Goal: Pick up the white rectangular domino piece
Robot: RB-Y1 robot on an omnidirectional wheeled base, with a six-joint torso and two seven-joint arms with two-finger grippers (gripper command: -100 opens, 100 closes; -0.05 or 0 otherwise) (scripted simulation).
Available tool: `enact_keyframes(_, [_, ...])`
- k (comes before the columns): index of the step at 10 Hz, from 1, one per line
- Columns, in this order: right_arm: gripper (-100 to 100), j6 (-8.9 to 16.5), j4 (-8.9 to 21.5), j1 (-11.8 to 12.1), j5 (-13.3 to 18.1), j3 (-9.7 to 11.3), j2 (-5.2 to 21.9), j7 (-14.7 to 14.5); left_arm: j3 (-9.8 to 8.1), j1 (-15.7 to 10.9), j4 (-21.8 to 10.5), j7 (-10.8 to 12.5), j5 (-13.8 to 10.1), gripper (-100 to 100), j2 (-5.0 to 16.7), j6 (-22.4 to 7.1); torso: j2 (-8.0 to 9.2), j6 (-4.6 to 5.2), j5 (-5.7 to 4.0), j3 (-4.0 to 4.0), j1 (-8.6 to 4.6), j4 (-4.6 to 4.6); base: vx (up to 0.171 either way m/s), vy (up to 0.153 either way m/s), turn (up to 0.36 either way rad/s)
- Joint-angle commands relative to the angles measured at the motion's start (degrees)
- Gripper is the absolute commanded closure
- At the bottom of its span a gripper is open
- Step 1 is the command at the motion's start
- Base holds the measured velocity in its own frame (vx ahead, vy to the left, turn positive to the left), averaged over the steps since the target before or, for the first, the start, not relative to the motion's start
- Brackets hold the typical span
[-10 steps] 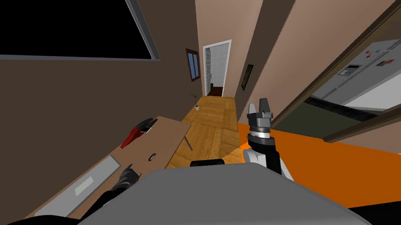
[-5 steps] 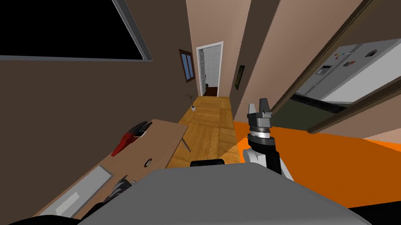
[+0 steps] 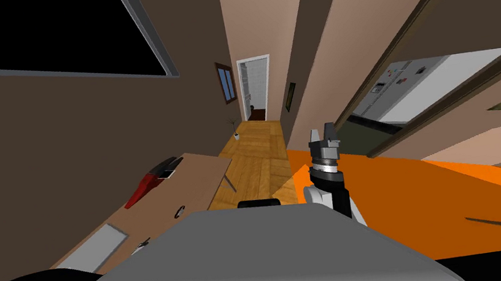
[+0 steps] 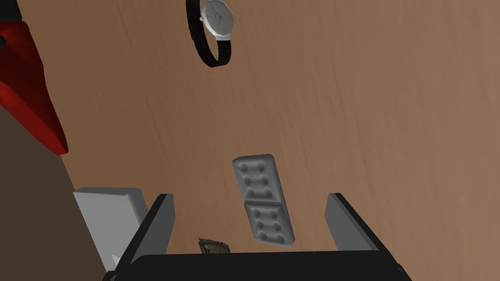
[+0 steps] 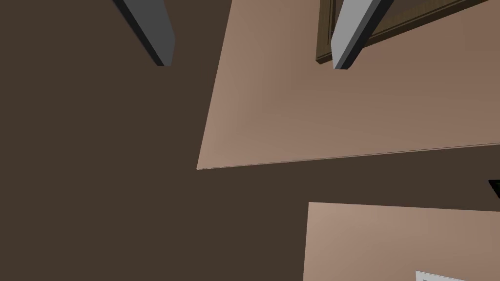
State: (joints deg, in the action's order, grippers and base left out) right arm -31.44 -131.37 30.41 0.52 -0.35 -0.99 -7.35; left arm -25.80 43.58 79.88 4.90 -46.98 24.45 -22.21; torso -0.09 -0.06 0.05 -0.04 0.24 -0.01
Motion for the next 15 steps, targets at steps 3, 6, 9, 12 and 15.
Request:
enact_keyframes(3, [0, 0.00, 0.00, 0.00, 0.00, 0.00, 0.00, 0.00, -1.03, 0.45, -4.21, 0.32, -4.09, -100, 1.54, -3.95, -0.02, 0.02, 0.01, -0.01, 0.05, 0.00, 0.005, 0.035, -0.135])
enact_keyframes(6, [0, 0.00, 0.00, 0.01, 0.00, -0.01, 0.00, 0.00, -1.78, 0.58, -9.35, 0.54, -8.60, -100, 3.31, -8.44, -0.03, -0.02, 0.01, -0.01, 0.01, 0.00, 0.010, 0.032, -0.133])
enact_keyframes(9, [0, 0.00, 0.00, 0.01, 0.00, -0.01, 0.00, 0.00, -1.98, 0.54, -12.18, 0.63, -10.71, -100, 4.13, -10.55, -0.06, -0.01, 0.02, -0.03, 0.09, -0.01, 0.013, 0.046, -0.083])
enact_keyframes(12, [0, 0.00, 0.00, 0.01, 0.00, -0.01, 0.00, 0.00, -2.08, 0.25, -16.83, 0.76, -14.60, -100, 5.63, -14.46, -0.06, -0.03, 0.01, -0.03, 0.03, -0.01, 0.013, 0.041, -0.089])
enact_keyframes(15, [0, 0.00, 0.00, 0.01, 0.00, -0.01, 0.00, 0.00, -1.80, -0.27, -20.55, 0.83, -17.79, -100, 6.88, -17.92, -0.07, -0.02, 0.02, -0.04, 0.06, -0.01, 0.019, 0.056, -0.083])
